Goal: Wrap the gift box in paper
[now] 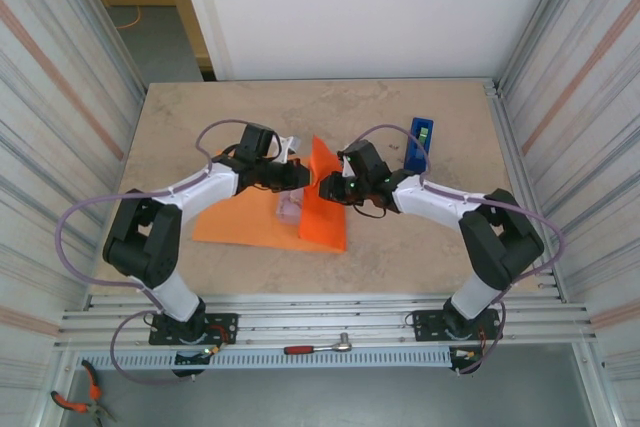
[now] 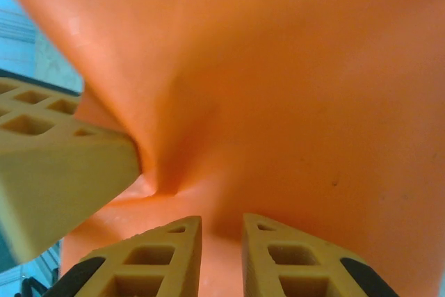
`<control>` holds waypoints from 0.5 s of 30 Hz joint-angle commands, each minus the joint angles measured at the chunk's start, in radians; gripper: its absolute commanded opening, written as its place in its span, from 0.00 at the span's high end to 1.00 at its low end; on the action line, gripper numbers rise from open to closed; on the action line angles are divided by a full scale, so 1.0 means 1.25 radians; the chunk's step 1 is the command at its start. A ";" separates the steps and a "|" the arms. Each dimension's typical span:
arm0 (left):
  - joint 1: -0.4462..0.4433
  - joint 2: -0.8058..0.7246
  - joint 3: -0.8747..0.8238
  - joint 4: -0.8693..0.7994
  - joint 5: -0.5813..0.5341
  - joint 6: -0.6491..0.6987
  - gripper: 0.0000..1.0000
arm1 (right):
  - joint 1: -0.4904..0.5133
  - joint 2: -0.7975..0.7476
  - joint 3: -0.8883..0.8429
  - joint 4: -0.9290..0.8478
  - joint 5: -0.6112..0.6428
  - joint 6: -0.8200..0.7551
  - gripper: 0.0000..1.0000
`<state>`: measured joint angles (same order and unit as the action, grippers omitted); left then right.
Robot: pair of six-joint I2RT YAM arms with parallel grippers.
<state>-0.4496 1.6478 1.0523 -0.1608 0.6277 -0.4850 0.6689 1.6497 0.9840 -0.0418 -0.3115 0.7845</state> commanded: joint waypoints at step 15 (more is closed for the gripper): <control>0.084 -0.059 -0.044 -0.055 -0.106 0.037 0.05 | 0.019 0.062 0.009 0.023 -0.013 0.013 0.84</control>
<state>-0.3416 1.5612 1.0161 -0.2131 0.5106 -0.4587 0.6823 1.6958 0.9863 0.0044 -0.3157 0.7849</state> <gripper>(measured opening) 0.936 0.160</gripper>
